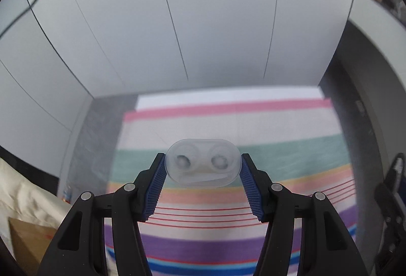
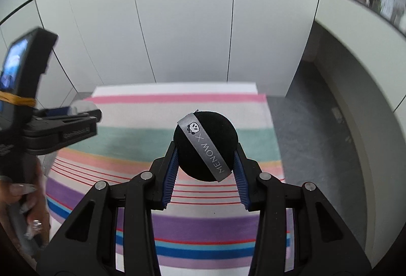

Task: Organize objects
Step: 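Lift and carry the clear case and black puff with both tools toward the box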

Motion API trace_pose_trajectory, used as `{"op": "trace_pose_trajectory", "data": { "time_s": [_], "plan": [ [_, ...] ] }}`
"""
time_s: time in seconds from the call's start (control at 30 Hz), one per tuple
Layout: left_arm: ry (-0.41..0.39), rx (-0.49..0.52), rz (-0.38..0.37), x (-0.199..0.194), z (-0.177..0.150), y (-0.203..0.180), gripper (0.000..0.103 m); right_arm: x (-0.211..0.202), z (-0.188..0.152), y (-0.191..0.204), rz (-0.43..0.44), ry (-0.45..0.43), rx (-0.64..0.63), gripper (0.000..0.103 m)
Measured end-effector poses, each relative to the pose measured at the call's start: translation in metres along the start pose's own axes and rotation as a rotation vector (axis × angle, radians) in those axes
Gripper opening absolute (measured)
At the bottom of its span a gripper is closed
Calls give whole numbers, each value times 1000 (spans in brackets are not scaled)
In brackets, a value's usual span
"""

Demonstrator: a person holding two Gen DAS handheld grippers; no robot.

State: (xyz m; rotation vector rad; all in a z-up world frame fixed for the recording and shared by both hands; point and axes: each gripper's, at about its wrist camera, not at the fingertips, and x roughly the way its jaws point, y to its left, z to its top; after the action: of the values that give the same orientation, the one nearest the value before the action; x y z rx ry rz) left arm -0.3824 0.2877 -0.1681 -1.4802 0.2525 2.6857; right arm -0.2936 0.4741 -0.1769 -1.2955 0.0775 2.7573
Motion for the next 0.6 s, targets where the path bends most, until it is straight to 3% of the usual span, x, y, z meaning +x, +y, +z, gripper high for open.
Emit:
{"op": "trace_pose_trajectory", "data": {
  "time_s": [0.17,0.3,0.6],
  "plan": [
    [-110,-7,-19,-97,12,19,59,-68,24,19,1,-71,-20,43],
    [-176,2,-18,-152,10,29,59,-117,36,34,7,-113,-38,43],
    [-189,8,-32,-202,-8,38,59,-169,35,52,6,-146,-58,43]
  ]
}}
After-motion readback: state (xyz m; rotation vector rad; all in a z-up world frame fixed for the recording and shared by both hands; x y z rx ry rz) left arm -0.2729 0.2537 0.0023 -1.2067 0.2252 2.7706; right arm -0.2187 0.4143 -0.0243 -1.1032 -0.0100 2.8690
